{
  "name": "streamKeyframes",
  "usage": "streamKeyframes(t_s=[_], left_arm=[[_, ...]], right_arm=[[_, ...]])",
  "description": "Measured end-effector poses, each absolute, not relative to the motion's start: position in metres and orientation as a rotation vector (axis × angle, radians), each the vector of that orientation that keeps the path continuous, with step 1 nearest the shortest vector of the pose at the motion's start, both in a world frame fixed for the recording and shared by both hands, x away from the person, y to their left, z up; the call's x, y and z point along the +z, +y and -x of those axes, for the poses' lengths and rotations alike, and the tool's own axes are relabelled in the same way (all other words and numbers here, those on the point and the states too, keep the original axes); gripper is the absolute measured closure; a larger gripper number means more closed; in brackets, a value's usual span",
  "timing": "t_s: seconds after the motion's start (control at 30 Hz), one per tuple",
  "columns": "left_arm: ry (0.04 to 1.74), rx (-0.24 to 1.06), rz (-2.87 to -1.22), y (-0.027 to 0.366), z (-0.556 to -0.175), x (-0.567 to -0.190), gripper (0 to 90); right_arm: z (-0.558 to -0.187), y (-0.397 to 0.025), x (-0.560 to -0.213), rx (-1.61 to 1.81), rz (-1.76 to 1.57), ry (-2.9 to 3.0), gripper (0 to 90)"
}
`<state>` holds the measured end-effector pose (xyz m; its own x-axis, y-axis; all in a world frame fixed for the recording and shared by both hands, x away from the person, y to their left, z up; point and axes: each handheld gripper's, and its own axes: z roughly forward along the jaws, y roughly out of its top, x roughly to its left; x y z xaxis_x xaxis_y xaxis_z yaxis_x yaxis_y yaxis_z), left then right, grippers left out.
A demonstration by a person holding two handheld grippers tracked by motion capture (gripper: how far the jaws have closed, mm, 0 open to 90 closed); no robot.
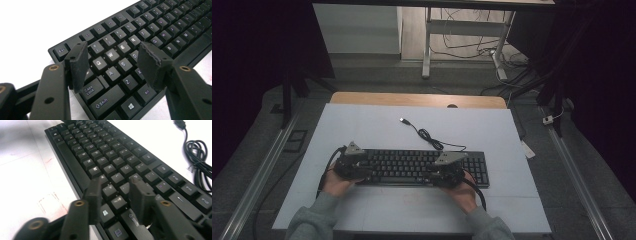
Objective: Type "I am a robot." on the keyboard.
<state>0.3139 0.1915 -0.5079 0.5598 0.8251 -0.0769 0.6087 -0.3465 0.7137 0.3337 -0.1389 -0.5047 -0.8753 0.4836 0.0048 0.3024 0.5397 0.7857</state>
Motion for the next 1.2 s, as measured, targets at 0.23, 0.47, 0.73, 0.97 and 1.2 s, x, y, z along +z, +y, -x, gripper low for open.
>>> streamKeyframes(t_s=[0.23, 0.47, 0.73, 0.97, 1.2], left_arm=[[1.144, 0.387, -2.083, 0.191, -0.314, -0.508, 41.6], [1.142, 0.387, -2.087, 0.191, -0.313, -0.508, 41.5], [1.141, 0.387, -2.091, 0.191, -0.313, -0.508, 41.2], [1.137, 0.389, -2.096, 0.19, -0.313, -0.509, 41.0], [1.137, 0.385, -2.101, 0.19, -0.313, -0.509, 40.7]], right_arm=[[-0.337, -0.127, -0.504, 1.277, -0.641, 2.597, 88.8], [-0.339, -0.11, -0.506, 1.262, -0.618, 2.635, 89.5], [-0.343, -0.092, -0.511, 1.231, -0.607, 2.658, 89.5], [-0.346, -0.086, -0.516, 1.192, -0.619, 2.669, 89.5], [-0.346, -0.081, -0.517, 1.188, -0.616, 2.674, 89.5]])
